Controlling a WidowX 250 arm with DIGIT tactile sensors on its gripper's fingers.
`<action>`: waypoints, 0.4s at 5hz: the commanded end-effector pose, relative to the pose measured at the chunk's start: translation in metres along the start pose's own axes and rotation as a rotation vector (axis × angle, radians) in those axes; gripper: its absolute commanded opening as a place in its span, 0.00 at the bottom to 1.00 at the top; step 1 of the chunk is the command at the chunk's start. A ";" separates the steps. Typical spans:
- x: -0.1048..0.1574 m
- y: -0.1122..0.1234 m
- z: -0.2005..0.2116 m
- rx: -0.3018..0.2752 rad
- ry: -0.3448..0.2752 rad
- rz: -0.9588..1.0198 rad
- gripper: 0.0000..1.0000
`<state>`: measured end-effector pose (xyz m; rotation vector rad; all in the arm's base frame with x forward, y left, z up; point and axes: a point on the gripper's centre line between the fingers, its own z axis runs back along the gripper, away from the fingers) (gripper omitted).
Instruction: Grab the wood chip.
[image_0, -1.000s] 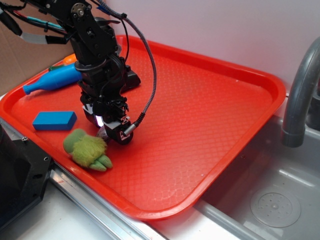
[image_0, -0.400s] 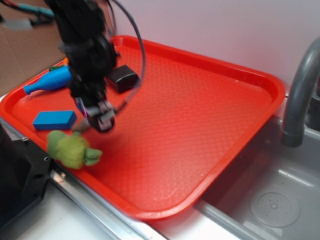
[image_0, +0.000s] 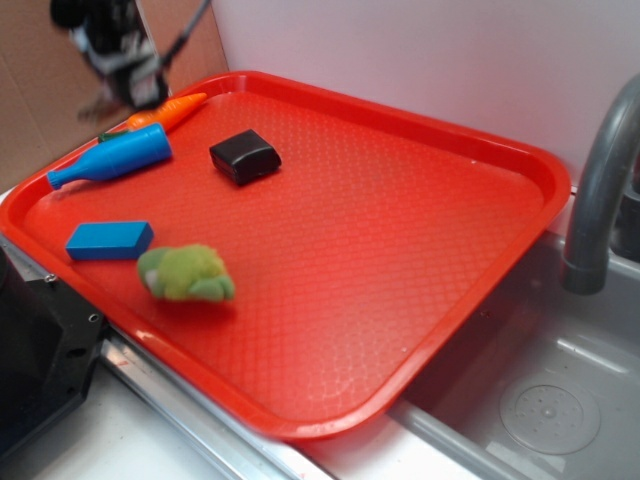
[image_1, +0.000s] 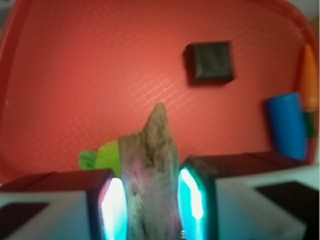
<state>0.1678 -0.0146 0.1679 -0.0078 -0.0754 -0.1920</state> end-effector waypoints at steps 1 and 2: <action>0.018 0.014 0.049 0.071 -0.009 0.025 0.00; 0.020 0.022 0.054 0.084 0.001 0.044 0.00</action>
